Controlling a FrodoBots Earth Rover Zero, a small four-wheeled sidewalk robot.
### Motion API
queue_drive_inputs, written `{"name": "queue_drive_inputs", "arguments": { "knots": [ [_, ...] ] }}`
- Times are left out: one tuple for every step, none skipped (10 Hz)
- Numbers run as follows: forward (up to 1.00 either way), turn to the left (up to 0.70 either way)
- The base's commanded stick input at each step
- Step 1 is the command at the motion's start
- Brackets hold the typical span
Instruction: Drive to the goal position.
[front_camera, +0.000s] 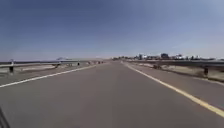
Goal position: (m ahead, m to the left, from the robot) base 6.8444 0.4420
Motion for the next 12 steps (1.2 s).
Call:
{"name": "queue_drive_inputs", "arguments": {
  "knots": [
    [1.0,0.0],
    [1.0,0.0],
    [1.0,0.0],
    [1.0,0.0],
    [1.0,0.0],
    [1.0,0.0],
    [1.0,0.0],
    [1.0,0.0],
    [1.0,0.0],
    [1.0,0.0],
    [1.0,0.0],
    [1.0,0.0]
  ]
}}
